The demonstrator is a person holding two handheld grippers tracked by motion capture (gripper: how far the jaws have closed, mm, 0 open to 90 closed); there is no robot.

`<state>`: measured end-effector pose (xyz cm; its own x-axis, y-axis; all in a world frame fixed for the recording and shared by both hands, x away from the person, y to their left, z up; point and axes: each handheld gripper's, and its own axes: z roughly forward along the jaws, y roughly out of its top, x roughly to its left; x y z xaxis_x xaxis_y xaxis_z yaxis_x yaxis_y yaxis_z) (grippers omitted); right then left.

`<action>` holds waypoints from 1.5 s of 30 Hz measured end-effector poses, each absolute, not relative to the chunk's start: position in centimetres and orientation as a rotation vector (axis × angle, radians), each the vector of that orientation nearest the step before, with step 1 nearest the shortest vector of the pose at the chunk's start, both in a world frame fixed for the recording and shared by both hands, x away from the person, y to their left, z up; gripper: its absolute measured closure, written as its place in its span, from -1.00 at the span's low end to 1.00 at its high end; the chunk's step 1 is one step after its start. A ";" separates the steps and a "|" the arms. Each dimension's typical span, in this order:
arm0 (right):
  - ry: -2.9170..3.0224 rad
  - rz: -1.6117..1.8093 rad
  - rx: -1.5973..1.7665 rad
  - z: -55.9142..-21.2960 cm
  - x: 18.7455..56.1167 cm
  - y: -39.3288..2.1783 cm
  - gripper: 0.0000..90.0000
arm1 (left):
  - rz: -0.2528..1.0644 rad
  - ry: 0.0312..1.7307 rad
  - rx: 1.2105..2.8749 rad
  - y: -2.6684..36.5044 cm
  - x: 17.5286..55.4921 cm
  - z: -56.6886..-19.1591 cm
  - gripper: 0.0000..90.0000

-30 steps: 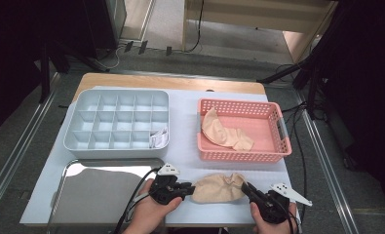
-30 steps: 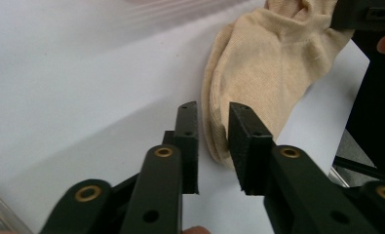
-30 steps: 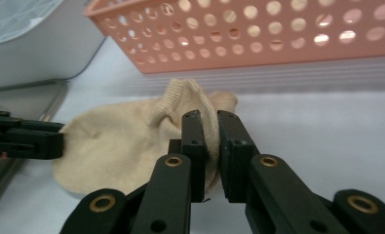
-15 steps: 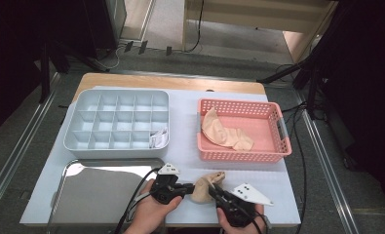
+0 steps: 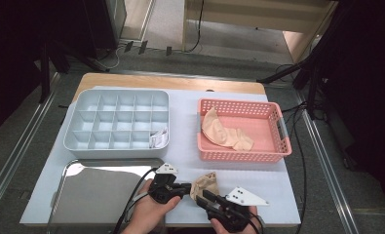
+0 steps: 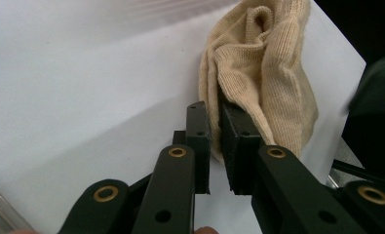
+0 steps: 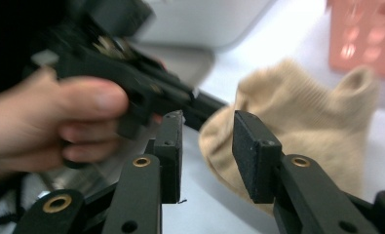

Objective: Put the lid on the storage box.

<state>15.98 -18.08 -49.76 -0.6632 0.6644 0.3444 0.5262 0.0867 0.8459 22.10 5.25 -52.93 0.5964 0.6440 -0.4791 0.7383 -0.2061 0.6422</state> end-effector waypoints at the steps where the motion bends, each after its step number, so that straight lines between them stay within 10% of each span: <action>1: 2.179 1.634 1.244 -49.4 15.9 -18.6 0.56 | -0.130 1.107 1.919 5.3 22.1 -52.9 0.80; 21: 2.139 1.182 1.304 -52.7 17.4 -16.5 0.71 | -0.041 1.043 1.900 5.2 21.2 -51.4 0.46; 28: 2.154 1.198 1.301 -52.8 17.6 -16.7 0.71 | -0.002 1.066 1.975 5.5 21.6 -52.3 0.79; 45: 2.099 1.168 1.350 -52.9 20.0 -16.1 0.89 | 0.013 1.055 1.993 5.5 21.5 -52.8 0.75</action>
